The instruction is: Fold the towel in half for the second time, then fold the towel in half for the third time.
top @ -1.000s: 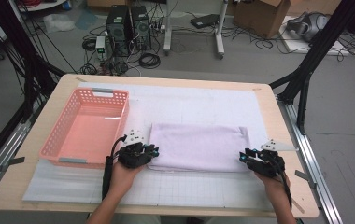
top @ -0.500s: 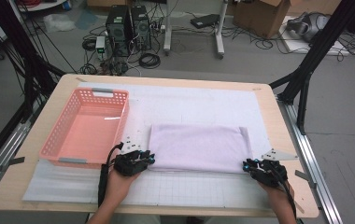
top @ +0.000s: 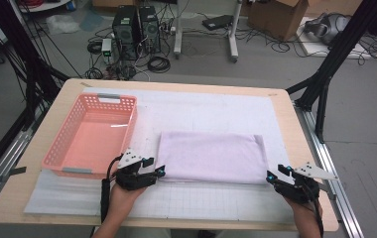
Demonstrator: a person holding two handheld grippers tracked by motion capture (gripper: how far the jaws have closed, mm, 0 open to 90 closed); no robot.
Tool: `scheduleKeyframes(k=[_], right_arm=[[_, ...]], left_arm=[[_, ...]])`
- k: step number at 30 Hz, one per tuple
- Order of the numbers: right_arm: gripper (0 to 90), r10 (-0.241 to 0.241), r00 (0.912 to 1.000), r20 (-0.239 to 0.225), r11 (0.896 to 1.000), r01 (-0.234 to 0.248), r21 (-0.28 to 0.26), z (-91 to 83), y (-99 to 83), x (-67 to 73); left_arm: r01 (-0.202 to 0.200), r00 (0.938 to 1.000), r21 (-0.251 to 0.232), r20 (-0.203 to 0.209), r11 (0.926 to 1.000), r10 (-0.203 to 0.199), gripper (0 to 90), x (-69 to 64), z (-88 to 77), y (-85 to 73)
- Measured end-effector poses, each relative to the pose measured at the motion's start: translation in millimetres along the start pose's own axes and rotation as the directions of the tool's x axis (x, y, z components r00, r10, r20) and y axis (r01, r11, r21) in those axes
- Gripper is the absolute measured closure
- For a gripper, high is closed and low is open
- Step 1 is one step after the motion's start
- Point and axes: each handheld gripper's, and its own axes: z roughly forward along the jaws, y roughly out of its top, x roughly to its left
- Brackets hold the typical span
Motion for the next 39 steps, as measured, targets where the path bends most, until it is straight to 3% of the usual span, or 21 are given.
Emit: scheduleKeyframes(k=[4,8,9,20,30,39], right_arm=[[32.8,0.013,0.9998,0.014,1.000,-0.012,-0.027,-1.3,1.9,-0.9],[26.4,-0.011,0.9998,0.016,0.999,0.011,-0.033,-1.5,4.2,0.8],[25.2,-0.017,0.9997,0.020,0.999,0.017,-0.030,-1.3,4.1,1.4],[21.4,-0.060,0.9981,-0.013,0.998,0.060,-0.026,3.6,5.1,4.2],[21.3,-0.057,0.9982,-0.021,0.998,0.057,-0.029,3.4,5.9,3.3],[21.3,-0.067,0.9970,-0.040,0.998,0.066,-0.008,7.7,4.4,2.2]], left_arm=[[0.002,1.0000,-0.016,0.006,0.9999,-0.002,29.3,-0.3,-1.5,0.9],[-0.015,0.9998,-0.058,0.012,0.9982,0.015,20.0,-1.2,-4.4,1.5],[-0.019,0.9993,-0.072,0.031,0.9972,0.021,19.5,-1.3,-5.7,1.8],[-0.012,0.9989,-0.126,0.043,0.9920,0.017,19.5,-0.2,-10.7,3.1],[-0.018,0.9994,-0.125,0.026,0.9920,0.021,19.5,1.1,-7.8,0.2],[-0.003,1.0000,-0.048,-0.008,0.9988,0.003,19.7,4.5,-2.2,-4.6]])
